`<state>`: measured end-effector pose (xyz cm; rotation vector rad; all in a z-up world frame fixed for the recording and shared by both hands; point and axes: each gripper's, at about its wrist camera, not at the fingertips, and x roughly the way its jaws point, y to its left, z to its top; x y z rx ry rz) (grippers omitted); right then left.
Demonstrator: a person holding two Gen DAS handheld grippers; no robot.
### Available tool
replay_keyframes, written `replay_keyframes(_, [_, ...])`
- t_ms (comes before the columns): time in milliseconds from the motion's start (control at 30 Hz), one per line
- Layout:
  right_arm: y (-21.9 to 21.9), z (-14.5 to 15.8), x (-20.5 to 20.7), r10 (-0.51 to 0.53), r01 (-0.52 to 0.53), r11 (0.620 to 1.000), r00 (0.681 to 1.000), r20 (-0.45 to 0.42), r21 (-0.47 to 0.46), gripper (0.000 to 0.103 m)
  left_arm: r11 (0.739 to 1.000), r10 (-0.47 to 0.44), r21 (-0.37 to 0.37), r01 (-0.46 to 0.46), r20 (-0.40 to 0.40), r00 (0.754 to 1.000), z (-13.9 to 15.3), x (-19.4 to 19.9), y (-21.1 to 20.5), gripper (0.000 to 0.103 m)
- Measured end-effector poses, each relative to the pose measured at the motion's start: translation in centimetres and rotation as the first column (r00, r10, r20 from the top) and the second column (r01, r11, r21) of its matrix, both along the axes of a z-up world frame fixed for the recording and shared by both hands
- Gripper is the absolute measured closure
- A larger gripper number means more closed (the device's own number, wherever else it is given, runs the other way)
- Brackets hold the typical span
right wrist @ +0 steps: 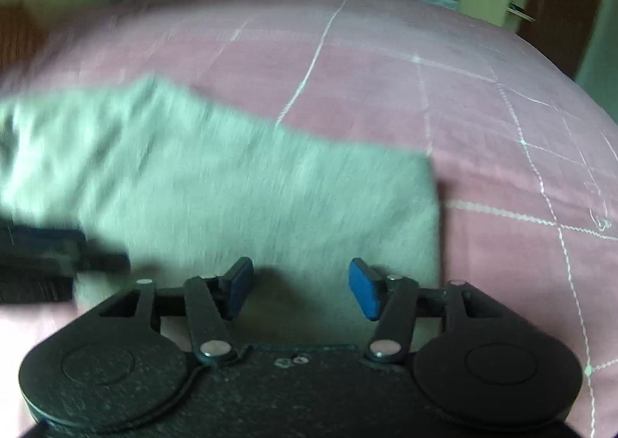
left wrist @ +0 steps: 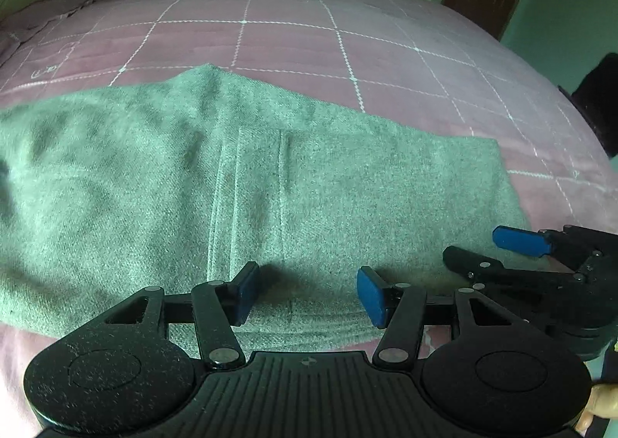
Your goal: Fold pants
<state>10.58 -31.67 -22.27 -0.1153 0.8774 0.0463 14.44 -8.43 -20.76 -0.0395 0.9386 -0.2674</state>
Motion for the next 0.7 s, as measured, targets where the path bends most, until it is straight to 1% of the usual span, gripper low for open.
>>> replay_keyframes(33, [0.2, -0.4, -0.2, -0.003, 0.003, 1.000, 1.000, 0.020, -0.007, 0.047, 1.000, 0.005, 0.000, -0.005, -0.003, 1.000, 0.0, 0.1, -0.1, 0.047])
replay_keyframes(67, [0.2, -0.4, -0.2, -0.024, 0.024, 1.000, 0.999, 0.022, 0.008, 0.047, 1.000, 0.013, -0.004, -0.013, -0.007, 1.000, 0.1, 0.1, -0.1, 0.047])
replay_keyframes(133, [0.2, 0.0, 0.1, -0.048, 0.047, 0.999, 0.999, 0.002, 0.020, 0.047, 1.000, 0.024, -0.016, -0.024, -0.014, 1.000, 0.2, -0.1, 0.1, 0.047])
replay_keyframes(200, [0.4, 0.2, 0.1, -0.043, 0.043, 0.999, 0.999, -0.009, 0.010, 0.047, 1.000, 0.023, -0.020, -0.024, -0.016, 1.000, 0.4, -0.4, 0.4, 0.047])
replay_keyframes(367, [0.7, 0.4, -0.9, -0.049, 0.049, 0.999, 0.999, -0.006, 0.009, 0.047, 0.998, 0.046, -0.051, -0.047, -0.029, 0.999, 1.0, -1.0, 1.0, 0.047])
replay_keyframes(500, [1.0, 1.3, -1.2, -0.056, 0.056, 0.998, 0.998, -0.011, 0.022, 0.047, 0.995, 0.069, -0.066, -0.071, -0.032, 0.997, 1.9, -1.2, 1.8, 0.047])
replay_keyframes(600, [1.6, 2.2, -1.7, -0.053, 0.052, 0.998, 0.999, 0.010, 0.046, 0.044, 0.991, 0.097, -0.088, -0.099, -0.023, 0.995, 2.8, -1.8, 3.0, 0.047])
replay_keyframes(700, [2.6, 2.7, -2.1, -0.032, 0.030, 0.998, 0.999, 0.023, 0.060, 0.040, 0.986, 0.130, -0.100, -0.131, -0.016, 0.991, 3.4, -2.4, 5.3, 0.047])
